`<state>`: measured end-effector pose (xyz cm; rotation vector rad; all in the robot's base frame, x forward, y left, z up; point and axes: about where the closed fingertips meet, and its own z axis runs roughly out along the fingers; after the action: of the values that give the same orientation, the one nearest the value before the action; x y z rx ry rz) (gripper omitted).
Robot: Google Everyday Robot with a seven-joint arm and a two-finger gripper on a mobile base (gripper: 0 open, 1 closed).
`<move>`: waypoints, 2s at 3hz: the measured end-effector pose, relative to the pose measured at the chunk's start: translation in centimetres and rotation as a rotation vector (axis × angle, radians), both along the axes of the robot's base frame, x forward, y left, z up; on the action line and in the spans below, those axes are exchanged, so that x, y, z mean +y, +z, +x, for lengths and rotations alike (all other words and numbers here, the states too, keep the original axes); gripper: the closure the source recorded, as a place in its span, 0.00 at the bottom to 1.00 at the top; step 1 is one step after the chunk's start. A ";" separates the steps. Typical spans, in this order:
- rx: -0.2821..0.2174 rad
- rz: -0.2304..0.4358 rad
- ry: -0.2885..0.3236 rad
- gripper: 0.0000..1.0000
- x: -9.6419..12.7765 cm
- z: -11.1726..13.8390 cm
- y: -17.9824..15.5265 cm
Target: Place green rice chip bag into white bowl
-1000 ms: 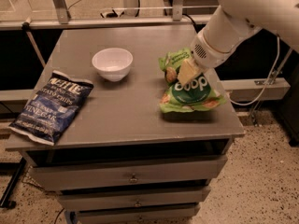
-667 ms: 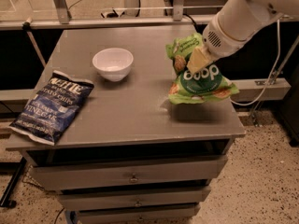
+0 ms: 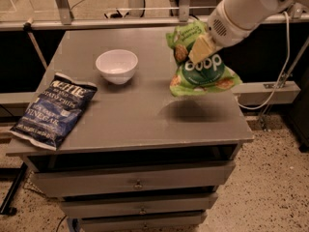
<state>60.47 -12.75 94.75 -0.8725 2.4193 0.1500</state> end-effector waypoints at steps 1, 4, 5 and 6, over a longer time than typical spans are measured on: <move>-0.101 0.008 0.102 1.00 2.8 2.9 4.2; -0.117 0.051 0.231 1.00 7.3 6.2 6.0; -0.095 0.067 0.322 1.00 10.7 6.8 5.0; -0.065 0.066 0.406 1.00 13.8 6.9 4.1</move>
Offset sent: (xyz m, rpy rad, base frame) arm 0.0635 0.0630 0.0869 0.0443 -0.2012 0.2218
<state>67.32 1.01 98.84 -1.3068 2.1376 0.3442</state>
